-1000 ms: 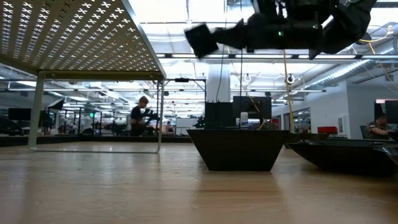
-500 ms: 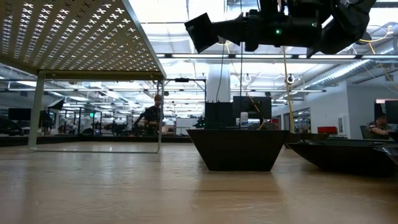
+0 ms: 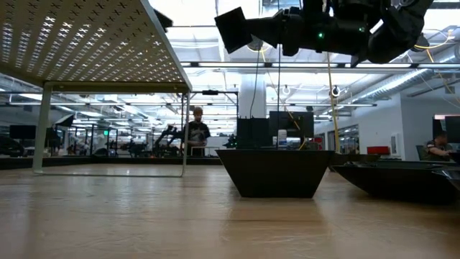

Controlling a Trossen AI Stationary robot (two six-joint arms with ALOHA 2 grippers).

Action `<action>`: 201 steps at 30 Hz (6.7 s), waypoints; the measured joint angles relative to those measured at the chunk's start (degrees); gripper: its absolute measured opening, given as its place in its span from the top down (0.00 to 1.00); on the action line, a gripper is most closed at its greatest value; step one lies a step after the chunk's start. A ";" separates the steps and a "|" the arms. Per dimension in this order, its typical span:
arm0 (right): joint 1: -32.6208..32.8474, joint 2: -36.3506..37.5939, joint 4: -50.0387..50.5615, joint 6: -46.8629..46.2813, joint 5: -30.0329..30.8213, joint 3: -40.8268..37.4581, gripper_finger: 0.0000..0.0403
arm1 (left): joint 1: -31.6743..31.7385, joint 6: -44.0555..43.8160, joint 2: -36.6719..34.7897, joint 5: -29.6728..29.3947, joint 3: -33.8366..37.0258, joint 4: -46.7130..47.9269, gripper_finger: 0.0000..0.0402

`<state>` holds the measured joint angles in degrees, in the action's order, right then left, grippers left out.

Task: Pick & Place Mini shaped plates
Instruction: Stack the square plate on top of the other square plates on the shelf

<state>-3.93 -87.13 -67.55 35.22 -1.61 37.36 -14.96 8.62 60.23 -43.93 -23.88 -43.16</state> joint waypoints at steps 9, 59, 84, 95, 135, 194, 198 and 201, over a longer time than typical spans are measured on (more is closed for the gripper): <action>0.25 0.00 1.91 0.21 2.35 -0.02 1.00 | 0.32 2.71 14.82 -5.92 -23.62 28.77 0.59; 0.27 0.00 4.79 -1.21 8.86 0.02 1.00 | 2.11 1.75 31.97 -13.09 -43.29 45.11 0.98; 0.29 0.00 6.14 -7.75 9.08 0.05 0.48 | -22.15 -41.09 6.89 1.47 -43.31 67.49 0.99; 0.29 0.00 6.09 -7.78 9.08 0.02 0.50 | -32.15 -89.96 10.61 15.04 -43.23 83.43 0.99; 0.29 0.00 5.27 -7.56 9.06 0.00 0.51 | -46.47 -115.59 19.25 15.41 -43.25 90.93 0.94; 0.27 0.01 6.14 -9.05 9.08 0.00 0.51 | -46.30 -109.40 20.34 18.47 -43.25 83.77 0.63; 0.28 0.00 6.14 -9.05 9.08 0.00 0.51 | -46.87 -109.12 20.32 18.35 -43.25 83.56 0.63; 0.28 0.02 6.14 -9.05 9.08 0.00 0.51 | -47.25 -107.95 20.32 17.13 -43.25 83.35 0.63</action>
<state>-3.65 -87.12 -61.41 26.17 7.46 37.36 -62.21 -99.34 80.55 -26.80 -67.13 40.19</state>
